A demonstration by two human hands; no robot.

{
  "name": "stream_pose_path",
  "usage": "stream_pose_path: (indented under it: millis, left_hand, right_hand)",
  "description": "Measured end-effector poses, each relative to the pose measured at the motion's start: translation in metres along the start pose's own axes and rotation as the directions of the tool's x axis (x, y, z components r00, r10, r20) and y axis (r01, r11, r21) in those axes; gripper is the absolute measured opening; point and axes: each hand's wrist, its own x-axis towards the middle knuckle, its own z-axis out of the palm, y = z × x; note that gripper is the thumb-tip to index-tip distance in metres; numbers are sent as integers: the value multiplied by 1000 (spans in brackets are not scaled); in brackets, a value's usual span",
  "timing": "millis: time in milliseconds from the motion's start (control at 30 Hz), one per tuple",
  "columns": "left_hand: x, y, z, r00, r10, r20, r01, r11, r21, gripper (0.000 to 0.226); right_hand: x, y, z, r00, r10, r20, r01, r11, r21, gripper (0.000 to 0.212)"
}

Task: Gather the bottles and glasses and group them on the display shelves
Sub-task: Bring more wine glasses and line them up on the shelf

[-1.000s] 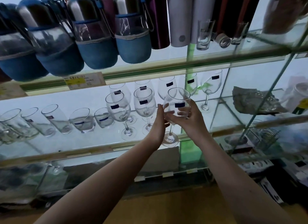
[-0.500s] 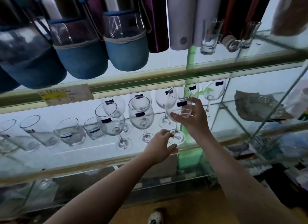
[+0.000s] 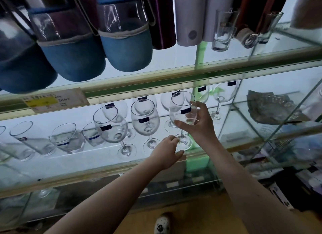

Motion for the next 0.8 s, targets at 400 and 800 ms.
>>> stream_pose_path:
  millis: [400, 800]
  left_hand:
    - [0, -1, 4, 999, -35, 29, 36, 999, -15, 52]
    - [1, -5, 4, 997, -51, 58, 51, 999, 2, 56]
  right_hand:
    - [-3, 2, 8, 1000, 11, 3, -11, 1000, -25, 79]
    - [-2, 1, 9, 999, 36, -10, -36, 999, -32, 79]
